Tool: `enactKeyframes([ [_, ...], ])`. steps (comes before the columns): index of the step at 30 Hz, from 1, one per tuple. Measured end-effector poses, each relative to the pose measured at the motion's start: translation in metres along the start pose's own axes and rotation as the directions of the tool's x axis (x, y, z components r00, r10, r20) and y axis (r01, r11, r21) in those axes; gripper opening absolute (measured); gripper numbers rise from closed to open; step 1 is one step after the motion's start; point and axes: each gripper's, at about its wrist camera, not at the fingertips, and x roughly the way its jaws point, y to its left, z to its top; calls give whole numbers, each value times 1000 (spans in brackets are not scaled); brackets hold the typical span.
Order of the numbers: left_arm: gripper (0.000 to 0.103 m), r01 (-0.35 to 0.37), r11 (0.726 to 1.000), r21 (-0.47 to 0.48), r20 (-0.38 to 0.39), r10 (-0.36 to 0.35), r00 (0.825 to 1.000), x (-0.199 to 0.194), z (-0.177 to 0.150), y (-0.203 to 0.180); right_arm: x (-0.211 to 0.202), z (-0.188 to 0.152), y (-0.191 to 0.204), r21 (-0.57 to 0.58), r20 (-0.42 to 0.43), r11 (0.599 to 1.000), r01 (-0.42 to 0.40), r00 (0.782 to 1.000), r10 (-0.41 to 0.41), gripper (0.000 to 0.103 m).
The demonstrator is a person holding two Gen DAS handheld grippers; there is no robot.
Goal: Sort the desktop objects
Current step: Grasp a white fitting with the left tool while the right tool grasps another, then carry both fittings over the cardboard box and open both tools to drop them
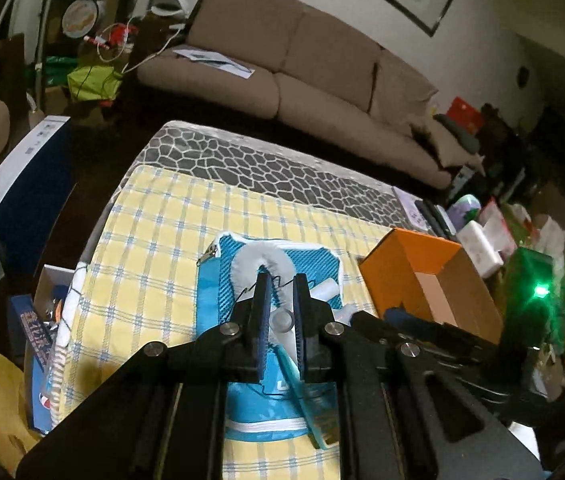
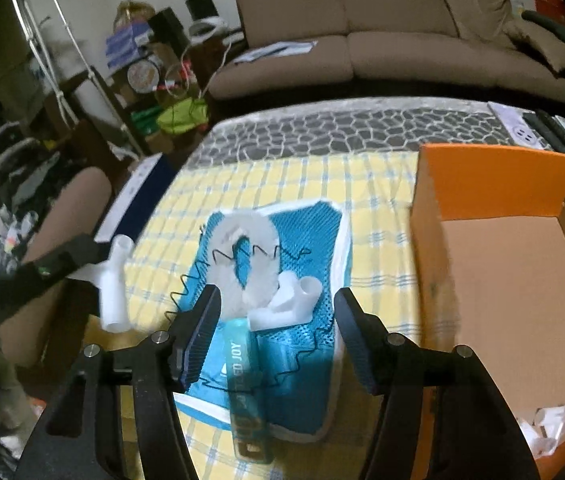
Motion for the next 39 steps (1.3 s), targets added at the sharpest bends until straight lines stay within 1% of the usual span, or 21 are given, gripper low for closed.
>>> enactKeyframes([
  [4,10,3,1000,-4,-9,-3,1000,0,-2,5,21,2,1,-5,-22,999,40,999,-40,63],
  [7,10,13,1000,-13,-4,-13,1000,-2,-1,8,32,2,2,-21,-34,994,105,994,-105,65],
  [14,10,29,999,-37,-1,-29,1000,-1,3,15,61,-1,-5,-26,-63,988,153,986,-154,64],
  [15,10,30,999,-38,-2,-30,1000,-1,3,16,64,-2,-7,-32,-67,987,158,985,-160,56],
  [16,10,29,999,-39,-2,-29,1000,-1,3,15,66,-4,-9,-42,-75,984,171,982,-173,37],
  [17,10,30,999,-39,-2,-30,1000,-1,3,16,66,-4,-9,-48,-68,981,187,979,-190,32],
  [18,10,31,999,-39,-2,-31,1000,-1,3,16,63,-4,-10,-47,-52,981,186,981,-188,29],
  [19,10,32,999,-38,-2,-32,999,-1,3,16,58,-4,-13,-38,-40,984,174,984,-176,25],
  [21,10,33,999,-33,-5,-33,999,0,2,15,50,-3,-13,-36,-15,982,187,982,-188,20],
  [23,10,35,999,-25,-7,-35,999,-1,2,12,42,-2,-11,-44,10,978,202,979,-202,19],
  [25,10,36,999,-22,-8,-37,999,-1,1,9,33,-1,-10,-44,21,985,166,986,-165,16],
  [28,10,43,999,-25,-6,-44,999,-1,1,7,24,-1,-5,-55,29,989,135,991,-134,16],
  [31,10,54,998,-24,-4,-54,999,-1,2,2,8,3,-1,-49,63,995,87,994,-84,16],
  [34,10,72,997,-17,-5,-72,997,-1,1,-7,-17,9,0,-40,117,998,41,992,-37,16],
  [37,10,96,995,-10,-8,-97,995,-2,1,-18,-42,13,-4,-19,152,1000,-2,988,5,16],
  [39,10,123,992,-6,-12,-123,992,-2,0,-27,-57,15,-9,-16,170,1000,3,986,0,16],
])
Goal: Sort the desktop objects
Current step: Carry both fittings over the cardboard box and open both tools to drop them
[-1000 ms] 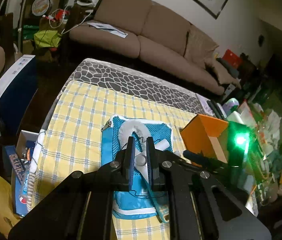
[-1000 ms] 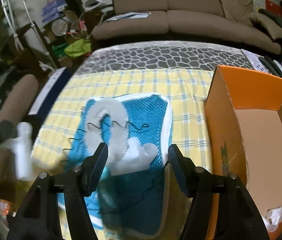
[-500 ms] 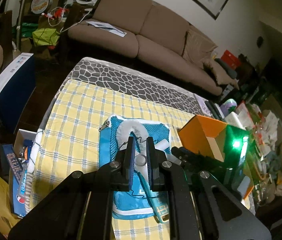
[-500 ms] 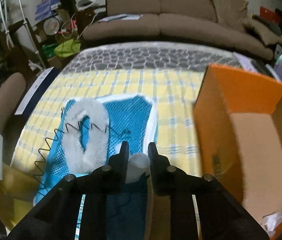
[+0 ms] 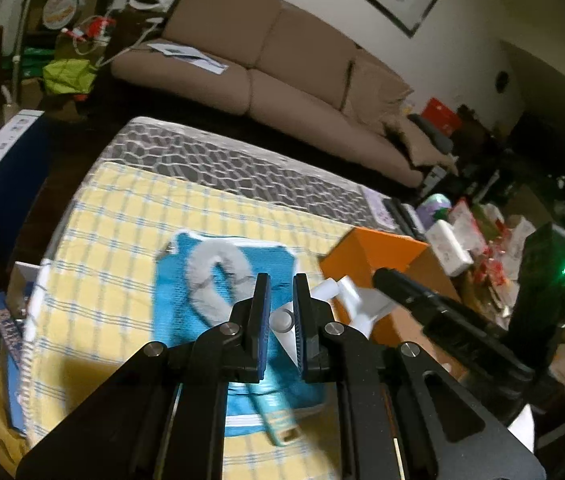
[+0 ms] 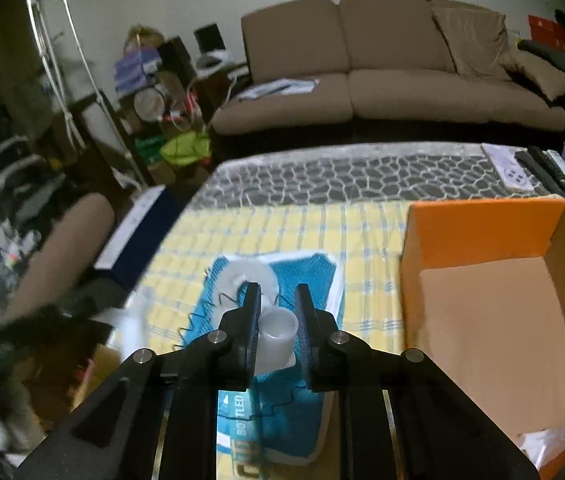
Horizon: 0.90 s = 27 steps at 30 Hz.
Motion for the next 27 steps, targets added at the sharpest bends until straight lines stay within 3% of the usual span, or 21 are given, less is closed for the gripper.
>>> enactKeyframes([
  [5,10,67,997,49,-33,-65,997,11,-8,-41,-37,0,-38,47,11,998,39,999,-39,16],
  [14,10,159,969,188,-149,-132,980,53,-44,-140,-78,-37,-131,144,-58,977,158,987,-151,16],
  [18,10,159,955,250,-204,-108,973,70,-65,-171,-88,-52,-158,161,-83,971,175,983,-163,16],
  [27,10,118,907,404,-280,-1,960,96,-108,-208,-79,-75,-178,102,-165,976,193,971,-175,16],
])
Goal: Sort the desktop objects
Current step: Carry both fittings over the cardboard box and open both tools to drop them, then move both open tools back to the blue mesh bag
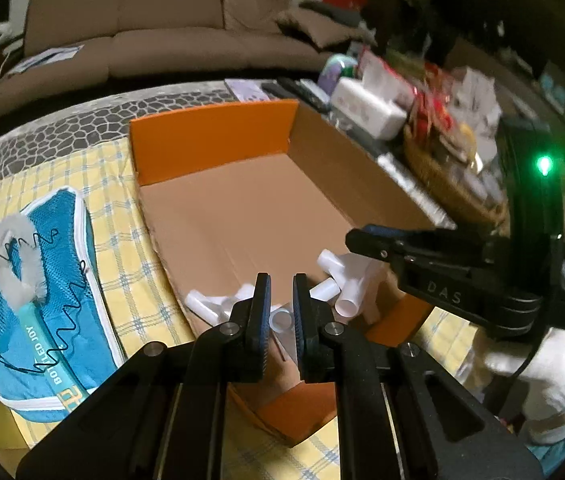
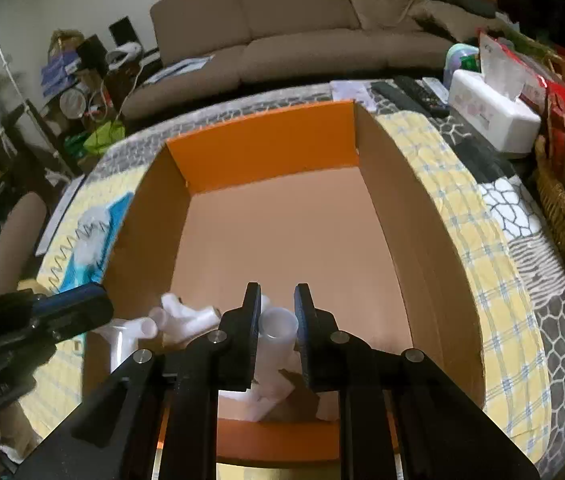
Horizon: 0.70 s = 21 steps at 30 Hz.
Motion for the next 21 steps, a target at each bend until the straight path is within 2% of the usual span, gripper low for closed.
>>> enactKeyframes([
  [5,10,-60,997,43,-46,62,997,14,-10,-7,14,-7,4,-45,-42,999,-1,999,-1,16],
  [10,11,-68,997,37,-74,71,995,19,-13,-3,24,-9,3,-46,-65,999,-1,998,-2,19],
  [12,17,-65,997,31,-73,67,995,16,-12,-2,20,-7,-1,-24,-48,1000,-6,999,4,24],
  [14,29,-62,998,20,-60,63,996,11,-11,1,15,-5,-5,-11,-29,1000,-9,1000,8,31],
  [16,32,-44,999,-4,-44,44,998,3,-9,7,9,-2,-7,3,-8,1000,-12,1000,12,35],
  [18,42,-37,999,-30,-18,37,999,-5,-6,13,3,1,-8,19,14,999,-28,1000,28,36],
  [21,54,-22,996,-85,40,26,999,-24,-1,29,-2,5,-4,28,39,999,-37,999,36,46],
])
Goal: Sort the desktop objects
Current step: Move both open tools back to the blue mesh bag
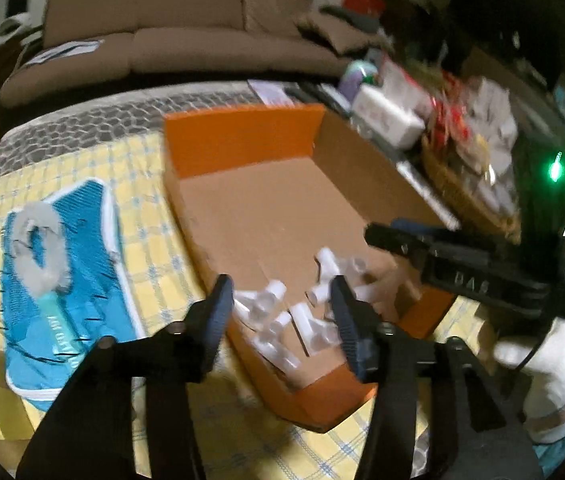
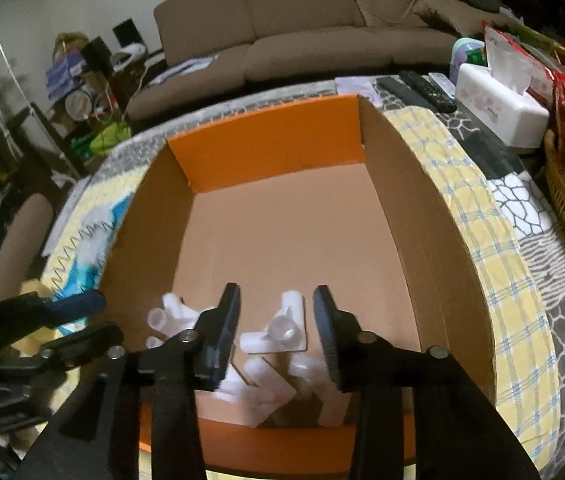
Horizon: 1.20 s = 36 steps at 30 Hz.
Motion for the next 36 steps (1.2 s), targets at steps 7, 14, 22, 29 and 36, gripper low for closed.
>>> enactKeyframes([
  [7,68,-26,994,-107,127,40,991,-48,14,56,-13,10,9,14,64,1000,-16,998,15,55],
  [14,83,-114,966,-232,155,152,976,-75,10,127,-14,17,42,-35,90,998,-55,994,58,66],
  [22,88,-188,943,-273,148,235,961,-92,-5,171,-6,22,95,-96,94,989,-112,988,121,68],
  [29,87,-219,916,-337,96,265,960,-82,-12,202,5,20,142,-160,77,975,-154,983,168,68],
  [36,83,-226,903,-365,75,271,960,-79,-17,219,24,8,198,-242,23,948,-207,976,219,68],
])
